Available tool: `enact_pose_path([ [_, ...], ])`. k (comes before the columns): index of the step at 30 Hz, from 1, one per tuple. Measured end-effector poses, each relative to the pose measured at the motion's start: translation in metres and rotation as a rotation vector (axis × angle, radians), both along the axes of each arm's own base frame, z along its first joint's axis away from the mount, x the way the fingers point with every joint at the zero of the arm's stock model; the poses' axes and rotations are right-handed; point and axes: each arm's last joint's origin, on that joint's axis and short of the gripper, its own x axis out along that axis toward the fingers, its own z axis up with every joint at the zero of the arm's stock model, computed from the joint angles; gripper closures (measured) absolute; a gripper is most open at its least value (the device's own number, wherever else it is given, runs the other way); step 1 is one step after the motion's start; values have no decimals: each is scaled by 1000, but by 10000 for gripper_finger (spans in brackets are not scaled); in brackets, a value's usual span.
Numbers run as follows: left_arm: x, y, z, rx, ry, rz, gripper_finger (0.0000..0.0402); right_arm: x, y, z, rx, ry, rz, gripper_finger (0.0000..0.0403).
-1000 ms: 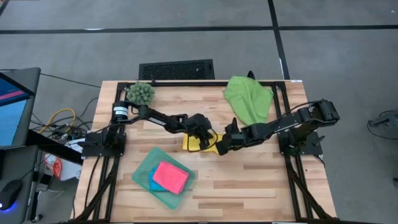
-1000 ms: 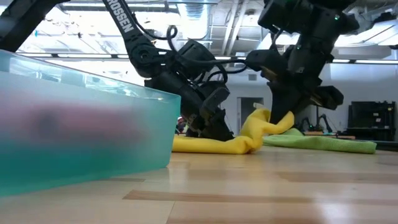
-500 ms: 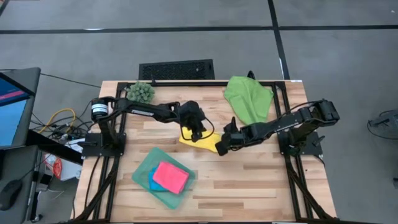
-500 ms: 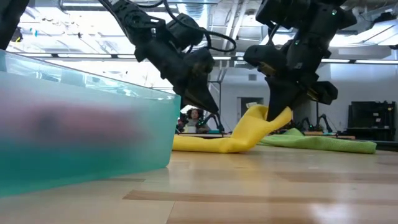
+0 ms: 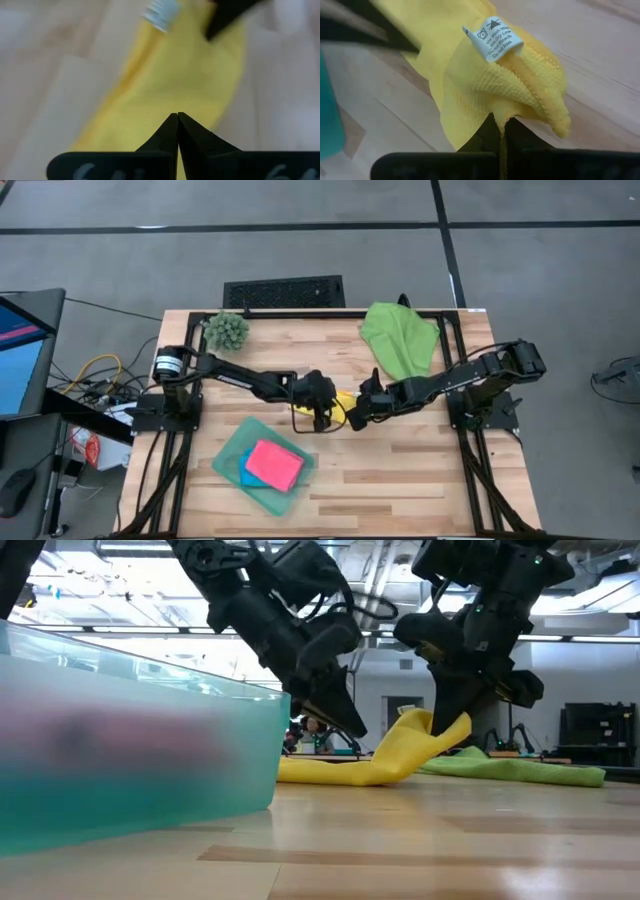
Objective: Fold microfiber towels
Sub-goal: Fold the yellow microfiber towel
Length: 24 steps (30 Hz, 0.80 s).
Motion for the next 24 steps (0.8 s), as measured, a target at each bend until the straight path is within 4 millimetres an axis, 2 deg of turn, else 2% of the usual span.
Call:
enact_pose_path([
  [3, 1, 1, -2, 8, -5, 4, 401, 0, 0, 0, 1, 2, 6, 381],
  [9, 5, -3, -21, -50, 30, -2, 401, -2, 0, -1, 1, 20, 11, 384],
  [24, 6, -9, -22, -47, 20, -17, 401, -2, 0, -1, 0, 26, 18, 381],
])
